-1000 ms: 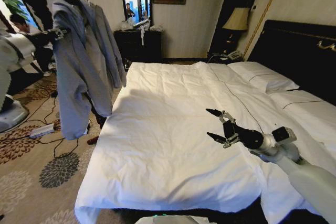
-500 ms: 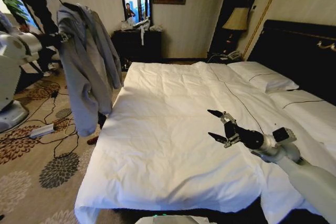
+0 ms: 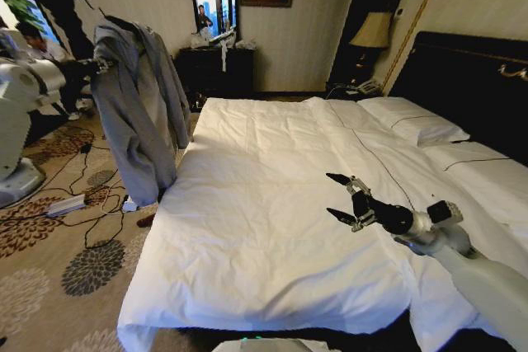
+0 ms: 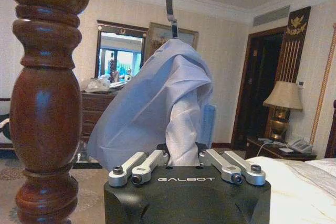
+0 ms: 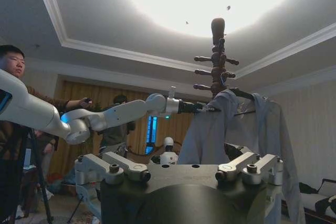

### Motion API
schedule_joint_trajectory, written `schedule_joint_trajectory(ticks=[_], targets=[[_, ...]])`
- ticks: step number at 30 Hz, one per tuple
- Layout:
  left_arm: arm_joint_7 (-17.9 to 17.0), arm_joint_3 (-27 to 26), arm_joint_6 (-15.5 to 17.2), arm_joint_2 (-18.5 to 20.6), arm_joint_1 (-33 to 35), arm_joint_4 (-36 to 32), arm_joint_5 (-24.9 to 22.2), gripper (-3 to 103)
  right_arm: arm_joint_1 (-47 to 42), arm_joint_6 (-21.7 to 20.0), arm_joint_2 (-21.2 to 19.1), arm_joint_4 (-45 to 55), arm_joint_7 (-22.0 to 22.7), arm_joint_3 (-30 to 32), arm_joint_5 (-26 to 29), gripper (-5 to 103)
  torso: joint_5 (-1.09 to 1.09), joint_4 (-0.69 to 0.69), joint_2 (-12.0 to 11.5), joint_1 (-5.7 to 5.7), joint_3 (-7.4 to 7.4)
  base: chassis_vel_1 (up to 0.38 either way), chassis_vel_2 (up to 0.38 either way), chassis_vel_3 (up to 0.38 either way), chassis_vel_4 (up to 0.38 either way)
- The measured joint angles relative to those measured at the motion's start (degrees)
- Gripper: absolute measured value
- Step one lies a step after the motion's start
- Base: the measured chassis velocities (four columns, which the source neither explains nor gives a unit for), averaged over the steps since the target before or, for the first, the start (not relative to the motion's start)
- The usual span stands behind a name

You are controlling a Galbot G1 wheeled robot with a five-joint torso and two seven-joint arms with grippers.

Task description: Pick up the clothes from the bed and hang them on the clothes hanger.

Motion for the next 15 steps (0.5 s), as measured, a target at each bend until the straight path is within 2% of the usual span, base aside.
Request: schedule_joint_trajectory(ticks=[7,15], targets=[[-1.3,-1.7,-0.1,1.0,1.9,-1.5,-1.0,18,-0.7,0.6,-0.5,0.2,-0.6,1.0,0.1,100,0.00,0.00,0.0,0.00,0.00,0.000,0.000,0.000,0.000],[-1.6,-1.8,-0.4,1.3,1.1,-0.8,-1.8,18,-0.7,0.7,-0.3,0.4,-0.6,0.7,-0.1,100,-0.01,0.01,0.0,0.00,0.00,0.000,0.000,0.000,0.000]])
